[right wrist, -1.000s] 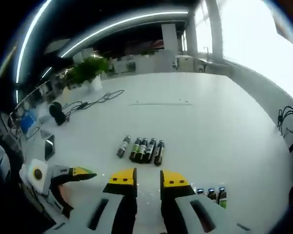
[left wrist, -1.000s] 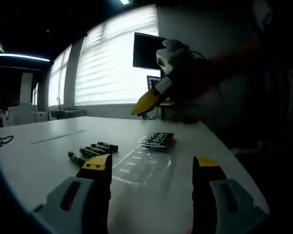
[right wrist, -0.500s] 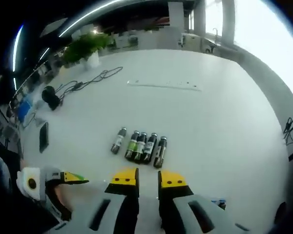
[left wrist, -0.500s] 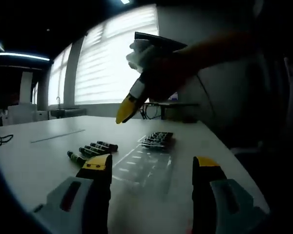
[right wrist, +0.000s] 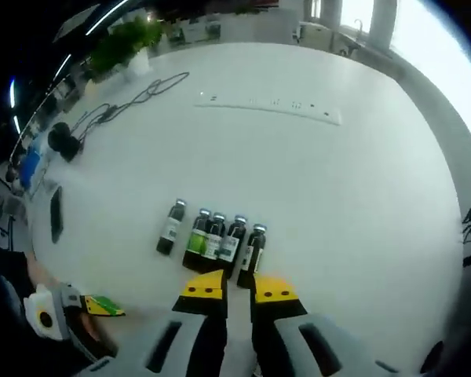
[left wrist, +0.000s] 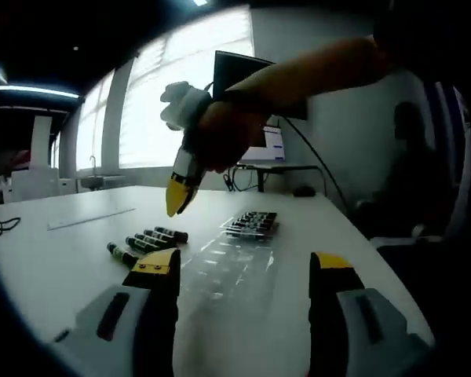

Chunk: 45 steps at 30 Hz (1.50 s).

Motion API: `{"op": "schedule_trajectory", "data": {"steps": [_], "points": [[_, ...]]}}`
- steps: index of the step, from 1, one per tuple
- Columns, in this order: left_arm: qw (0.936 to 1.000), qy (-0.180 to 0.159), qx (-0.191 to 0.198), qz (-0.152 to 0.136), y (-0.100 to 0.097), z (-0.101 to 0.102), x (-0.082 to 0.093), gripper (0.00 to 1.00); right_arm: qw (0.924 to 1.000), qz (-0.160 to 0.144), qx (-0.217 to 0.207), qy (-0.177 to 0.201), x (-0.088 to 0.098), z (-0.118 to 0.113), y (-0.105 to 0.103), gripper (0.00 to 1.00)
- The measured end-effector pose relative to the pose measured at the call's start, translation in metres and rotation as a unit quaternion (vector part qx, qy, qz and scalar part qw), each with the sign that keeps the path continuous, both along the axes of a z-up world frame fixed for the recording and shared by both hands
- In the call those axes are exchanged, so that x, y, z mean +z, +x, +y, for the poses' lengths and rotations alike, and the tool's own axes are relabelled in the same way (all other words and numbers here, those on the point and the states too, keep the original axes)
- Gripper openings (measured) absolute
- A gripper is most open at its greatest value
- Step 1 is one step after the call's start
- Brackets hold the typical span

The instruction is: Grip medicine bottles put into box

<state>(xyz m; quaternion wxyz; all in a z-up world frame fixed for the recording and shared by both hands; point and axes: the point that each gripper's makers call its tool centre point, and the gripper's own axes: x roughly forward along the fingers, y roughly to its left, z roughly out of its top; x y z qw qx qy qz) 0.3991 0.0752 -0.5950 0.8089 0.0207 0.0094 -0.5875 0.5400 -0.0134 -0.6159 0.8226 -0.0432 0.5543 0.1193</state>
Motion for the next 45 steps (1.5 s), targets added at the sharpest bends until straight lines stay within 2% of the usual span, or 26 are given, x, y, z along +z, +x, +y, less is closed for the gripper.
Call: {"op": "schedule_trajectory", "data": {"steps": [1, 4, 17, 28, 36, 38, 39, 40, 41, 45], "points": [[1.0000, 0.000, 0.000, 0.001, 0.000, 0.000, 0.000, 0.59, 0.9998, 0.022, -0.001, 0.001, -0.003, 0.000, -0.004, 0.07], [1.0000, 0.000, 0.000, 0.001, 0.000, 0.000, 0.000, 0.59, 0.9994, 0.034, -0.001, -0.007, -0.011, -0.001, 0.001, 0.07], [1.0000, 0.000, 0.002, 0.000, 0.001, 0.001, 0.000, 0.59, 0.9982, 0.058, -0.003, -0.016, -0.028, -0.002, 0.013, 0.04], [1.0000, 0.003, 0.002, -0.007, 0.001, 0.001, -0.001, 0.59, 0.9980, 0.054, 0.016, -0.027, -0.031, -0.001, 0.010, 0.06], [0.9999, 0.003, 0.003, -0.011, 0.002, 0.001, -0.001, 0.59, 0.9984, 0.036, 0.019, -0.038, -0.033, -0.006, 0.011, 0.05], [0.9999, 0.003, 0.003, -0.012, 0.001, 0.001, -0.001, 0.59, 0.9987, 0.030, 0.019, -0.037, -0.028, -0.007, 0.010, 0.01], [0.9999, 0.004, 0.003, -0.013, 0.002, 0.001, -0.001, 0.59, 0.9995, 0.011, 0.016, -0.023, -0.020, -0.004, 0.015, 0.00], [0.9999, 0.003, 0.003, -0.013, 0.002, 0.001, -0.001, 0.59, 0.9997, 0.007, -0.009, -0.020, -0.014, -0.008, 0.017, 0.00], [0.9999, 0.004, 0.003, -0.013, 0.002, 0.001, -0.001, 0.59, 0.9998, -0.004, 0.005, -0.021, -0.004, -0.011, 0.018, 0.00], [0.9998, 0.006, 0.003, -0.018, 0.001, 0.000, -0.001, 0.59, 1.0000, 0.006, -0.002, -0.008, -0.005, -0.016, 0.009, 0.00]]}}
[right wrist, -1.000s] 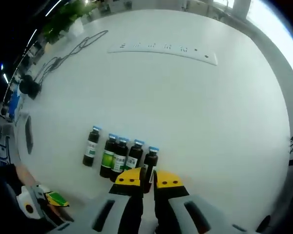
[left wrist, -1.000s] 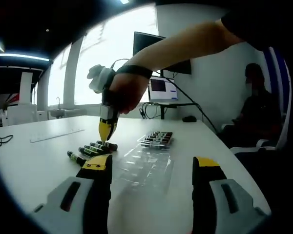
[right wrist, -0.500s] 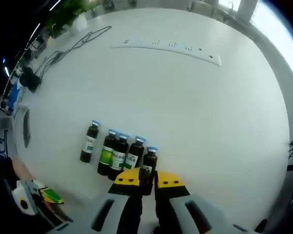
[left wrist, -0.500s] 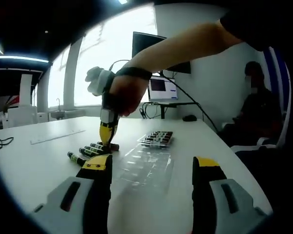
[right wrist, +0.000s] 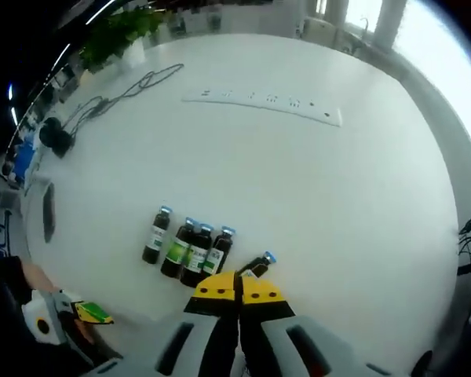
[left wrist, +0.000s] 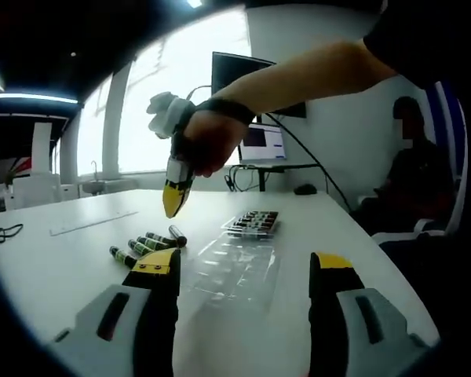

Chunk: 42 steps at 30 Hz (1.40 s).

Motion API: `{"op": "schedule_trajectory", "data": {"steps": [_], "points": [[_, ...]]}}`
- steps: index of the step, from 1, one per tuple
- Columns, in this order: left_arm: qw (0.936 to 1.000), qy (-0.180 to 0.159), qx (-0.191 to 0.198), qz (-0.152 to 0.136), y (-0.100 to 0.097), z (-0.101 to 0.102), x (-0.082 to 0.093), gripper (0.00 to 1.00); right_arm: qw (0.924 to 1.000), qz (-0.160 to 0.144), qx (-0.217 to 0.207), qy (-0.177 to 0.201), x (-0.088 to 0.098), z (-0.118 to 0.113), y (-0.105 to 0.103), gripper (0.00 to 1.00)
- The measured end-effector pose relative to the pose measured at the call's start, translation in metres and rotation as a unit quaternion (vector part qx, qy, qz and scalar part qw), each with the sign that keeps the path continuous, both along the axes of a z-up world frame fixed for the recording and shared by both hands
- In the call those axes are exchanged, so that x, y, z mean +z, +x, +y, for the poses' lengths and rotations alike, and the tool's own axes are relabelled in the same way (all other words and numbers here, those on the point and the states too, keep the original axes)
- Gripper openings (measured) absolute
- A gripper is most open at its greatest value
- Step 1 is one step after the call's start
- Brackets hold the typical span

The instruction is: Grip medicine bottles put into box

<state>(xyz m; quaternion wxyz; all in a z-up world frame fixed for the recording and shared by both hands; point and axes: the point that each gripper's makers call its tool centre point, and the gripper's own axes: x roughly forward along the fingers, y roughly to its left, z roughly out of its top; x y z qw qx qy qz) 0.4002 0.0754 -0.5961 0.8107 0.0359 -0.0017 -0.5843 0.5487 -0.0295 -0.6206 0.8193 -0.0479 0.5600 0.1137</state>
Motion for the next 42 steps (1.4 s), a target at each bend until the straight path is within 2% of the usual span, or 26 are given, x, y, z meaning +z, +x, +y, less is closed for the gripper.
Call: {"op": "schedule_trajectory", "data": {"steps": [4, 8, 11, 13, 16, 22, 27, 37, 42], "points": [[1.0000, 0.001, -0.001, -0.003, -0.001, -0.001, 0.000, 0.59, 0.9999, 0.003, 0.001, -0.012, -0.003, -0.002, -0.007, 0.00], [1.0000, 0.000, 0.000, 0.000, 0.000, 0.000, 0.000, 0.59, 0.9999, -0.006, -0.006, -0.007, 0.002, -0.006, -0.001, 0.00], [1.0000, -0.001, 0.001, 0.002, 0.000, 0.000, 0.001, 0.59, 0.9996, 0.010, -0.025, -0.002, -0.002, -0.005, -0.007, 0.00], [1.0000, -0.001, 0.000, 0.001, 0.000, 0.000, 0.001, 0.59, 0.9993, 0.019, -0.033, 0.003, -0.005, -0.004, -0.009, 0.08], [1.0000, 0.000, 0.000, 0.001, -0.001, 0.000, 0.001, 0.59, 0.9982, 0.030, -0.051, 0.009, -0.011, -0.005, -0.009, 0.09], [1.0000, -0.001, 0.000, 0.002, -0.001, 0.001, 0.001, 0.59, 0.9976, 0.045, -0.053, 0.002, -0.023, 0.003, -0.010, 0.08], [1.0000, -0.001, 0.000, 0.002, -0.001, 0.001, 0.001, 0.59, 0.9972, 0.059, -0.039, -0.022, -0.034, 0.002, -0.014, 0.07], [1.0000, -0.003, 0.001, 0.005, -0.001, 0.001, 0.001, 0.59, 0.9985, 0.037, -0.028, -0.031, -0.032, 0.001, -0.010, 0.06], [1.0000, -0.003, 0.001, 0.008, -0.001, 0.001, 0.001, 0.59, 0.9991, 0.023, -0.024, -0.025, -0.019, 0.000, -0.009, 0.06]]}}
